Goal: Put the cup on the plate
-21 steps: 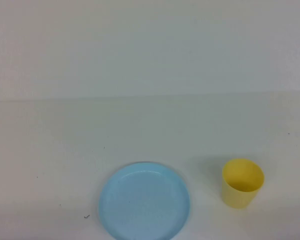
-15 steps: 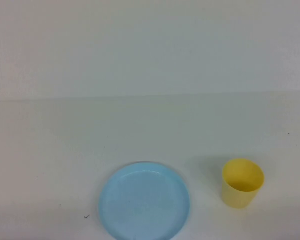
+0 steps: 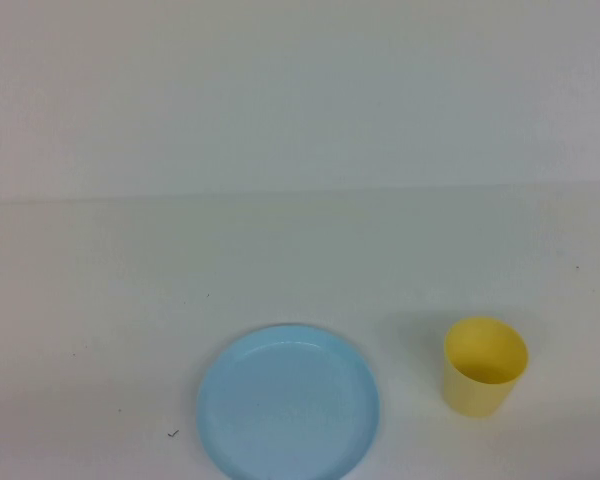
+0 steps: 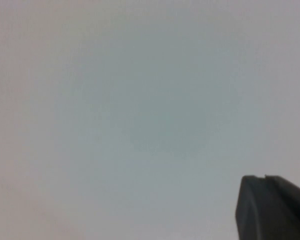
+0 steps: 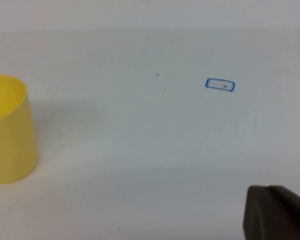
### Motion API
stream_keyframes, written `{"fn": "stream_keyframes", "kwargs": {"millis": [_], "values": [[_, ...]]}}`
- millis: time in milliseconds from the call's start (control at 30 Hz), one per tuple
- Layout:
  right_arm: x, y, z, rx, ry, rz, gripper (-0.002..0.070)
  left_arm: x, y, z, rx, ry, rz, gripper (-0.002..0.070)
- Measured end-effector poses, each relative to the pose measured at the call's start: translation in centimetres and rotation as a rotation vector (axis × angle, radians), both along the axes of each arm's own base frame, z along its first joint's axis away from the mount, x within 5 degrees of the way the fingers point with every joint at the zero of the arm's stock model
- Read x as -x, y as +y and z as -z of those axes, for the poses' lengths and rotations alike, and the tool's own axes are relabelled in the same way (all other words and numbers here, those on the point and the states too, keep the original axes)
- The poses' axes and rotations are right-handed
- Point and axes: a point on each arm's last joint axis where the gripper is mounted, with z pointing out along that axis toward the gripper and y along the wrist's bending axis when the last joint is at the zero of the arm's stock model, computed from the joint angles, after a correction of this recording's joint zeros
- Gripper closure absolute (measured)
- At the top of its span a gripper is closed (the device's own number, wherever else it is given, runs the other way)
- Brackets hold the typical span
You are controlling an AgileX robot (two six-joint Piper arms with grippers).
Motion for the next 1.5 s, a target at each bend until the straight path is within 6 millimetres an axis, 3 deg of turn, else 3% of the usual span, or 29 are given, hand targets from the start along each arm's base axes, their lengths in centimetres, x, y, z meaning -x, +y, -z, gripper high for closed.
{"fn": "stream_keyframes", "kwargs": {"millis": [100,167,233,533,633,767,867,967,1133,1300,1400,1500], "values": [[0.0,0.0,0.0,0.0,0.0,0.0,0.0676,1.1,1.7,-2.5,0.263,-0.32,-0.101,0.0675],[0.0,0.0,0.0,0.0,0.0,0.0,0.0676,2.2,2.7,-3.8,0.293,-0.5,-0.188,0.0675],[0.0,0.0,0.0,0.0,0.0,0.0,0.0676,3.0,2.8,-6.1,0.24,-0.546,-0.233,0.0675],[0.0,0.0,0.0,0.0,0.0,0.0,0.0676,4.9,0.6,-19.8,-0.292,-0.455,-0.194,0.0675],[0.0,0.0,0.0,0.0,0.0,0.0,0.0676,3.2,-0.4,-22.5,-0.411,-0.348,-0.109,0.0675],[0.0,0.0,0.0,0.0,0.0,0.0,0.0676,-0.5,-1.4,-23.8,-0.446,-0.18,0.025,0.0675],[0.0,0.0,0.0,0.0,0.0,0.0,0.0676,-4.5,-2.3,-23.2,-0.462,0.001,0.139,0.0675],[0.0,0.0,0.0,0.0,0.0,0.0,0.0676,-8.6,-2.9,-21.1,-0.55,0.185,0.223,0.0675],[0.0,0.0,0.0,0.0,0.0,0.0,0.0676,-14.9,-3.8,-16.1,-0.573,0.497,0.382,0.0675],[0.0,0.0,0.0,0.0,0.0,0.0,0.0676,-19.3,-4.9,-11.2,-0.544,0.704,0.548,0.0666],[0.0,0.0,0.0,0.001,0.0,0.0,0.0676,-21.0,-5.5,-8.4,-0.531,0.802,0.66,0.061],[0.0,0.0,0.0,0.001,0.0,0.0,0.0676,-22.2,-6.2,-6.0,-0.474,0.881,0.765,0.048]]}}
